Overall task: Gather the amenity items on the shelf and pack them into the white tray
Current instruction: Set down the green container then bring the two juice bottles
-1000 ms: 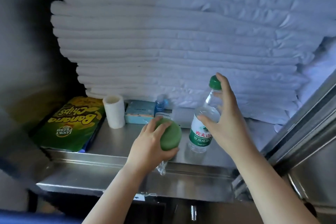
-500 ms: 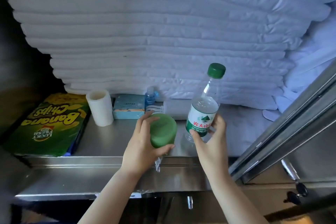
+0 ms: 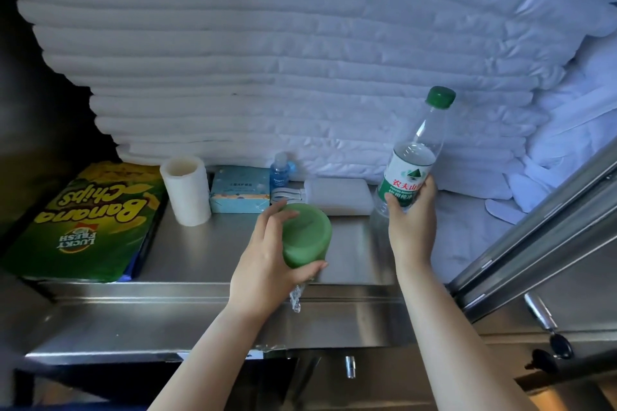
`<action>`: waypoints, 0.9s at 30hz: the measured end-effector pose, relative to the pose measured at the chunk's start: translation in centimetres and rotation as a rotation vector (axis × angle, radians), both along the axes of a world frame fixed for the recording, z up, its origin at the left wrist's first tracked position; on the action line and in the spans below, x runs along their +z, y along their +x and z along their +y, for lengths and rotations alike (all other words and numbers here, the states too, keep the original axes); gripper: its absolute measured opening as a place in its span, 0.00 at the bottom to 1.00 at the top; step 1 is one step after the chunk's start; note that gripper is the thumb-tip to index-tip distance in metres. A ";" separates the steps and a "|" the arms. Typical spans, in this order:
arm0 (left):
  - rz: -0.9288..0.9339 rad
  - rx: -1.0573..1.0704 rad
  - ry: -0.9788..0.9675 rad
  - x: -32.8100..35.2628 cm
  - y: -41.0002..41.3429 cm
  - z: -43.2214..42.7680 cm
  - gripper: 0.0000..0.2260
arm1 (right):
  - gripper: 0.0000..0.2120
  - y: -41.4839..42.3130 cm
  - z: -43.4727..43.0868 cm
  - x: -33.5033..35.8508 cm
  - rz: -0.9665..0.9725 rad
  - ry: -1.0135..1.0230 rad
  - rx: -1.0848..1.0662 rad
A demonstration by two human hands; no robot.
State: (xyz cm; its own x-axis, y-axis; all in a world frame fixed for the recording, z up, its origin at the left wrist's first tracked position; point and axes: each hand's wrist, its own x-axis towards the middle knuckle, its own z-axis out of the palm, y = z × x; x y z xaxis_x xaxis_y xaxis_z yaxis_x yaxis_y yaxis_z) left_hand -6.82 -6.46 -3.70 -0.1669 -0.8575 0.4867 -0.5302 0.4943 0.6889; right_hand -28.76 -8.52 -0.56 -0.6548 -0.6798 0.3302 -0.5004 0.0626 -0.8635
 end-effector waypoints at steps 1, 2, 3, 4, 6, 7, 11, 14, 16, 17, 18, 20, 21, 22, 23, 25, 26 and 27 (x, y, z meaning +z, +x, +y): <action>-0.001 0.000 -0.003 0.0 0.0 0.0 0.35 | 0.30 0.0 -0.4 0.1 0.017 0.015 0.002; -0.002 0.000 -0.005 0.0 0.0 0.0 0.34 | 0.30 0.1 -0.8 0.1 0.034 0.030 0.004; -0.003 0.000 -0.006 -0.1 0.0 0.0 0.34 | 0.30 0.1 -1.1 0.2 0.045 0.042 0.002; -0.004 0.002 -0.007 -0.1 0.0 0.0 0.34 | 0.30 0.1 -1.3 0.2 0.051 0.050 -0.001; -0.006 0.006 -0.008 0.0 -0.1 0.0 0.34 | 0.30 -0.1 -1.6 0.1 0.061 0.058 -0.007; -0.007 0.010 -0.007 0.0 -0.1 0.0 0.34 | 0.30 -0.2 -1.6 0.0 0.069 0.066 -0.005; -0.004 0.014 0.002 0.1 -0.1 0.1 0.37 | 0.36 0.0 -1.0 0.1 0.013 0.100 0.062; 0.012 -0.047 0.033 0.4 0.1 0.2 0.43 | 0.39 1.9 1.3 0.1 0.000 -0.034 0.081; 0.053 -0.108 0.055 0.6 0.6 0.4 0.45 | 0.32 3.2 3.5 -0.2 0.169 -0.184 0.148; 0.080 -0.132 0.065 0.7 0.9 0.5 0.44 | 0.28 3.6 4.4 -0.2 0.286 -0.210 0.255; 0.094 -0.149 0.065 0.8 1.4 0.7 0.43 | 0.25 4.0 5.2 -0.2 0.394 -0.191 0.408; 0.030 -0.136 0.017 0.7 2.4 1.3 0.42 | 0.23 4.5 6.1 0.1 0.547 -0.069 0.717; -0.044 -0.108 -0.016 0.6 2.9 1.8 0.44 | 0.23 4.8 6.3 0.1 0.598 -0.025 0.819; -0.124 -0.074 -0.048 0.4 3.4 2.4 0.45 | 0.24 5.2 6.4 0.1 0.631 -0.004 0.888; -0.200 -0.038 -0.071 0.2 3.9 3.1 0.47 | 0.25 5.6 6.4 0.0 0.657 0.011 0.937; -0.354 0.020 -0.082 -0.2 4.6 4.2 0.48 | 0.29 6.3 6.3 -0.1 0.737 0.048 0.987; -0.440 0.042 -0.080 -0.5 4.8 4.6 0.47 | 0.31 6.5 6.1 -0.2 0.770 0.065 0.984; -0.519 0.062 -0.079 -0.8 5.0 4.8 0.45 | 0.33 6.6 6.0 -0.3 0.788 0.076 0.966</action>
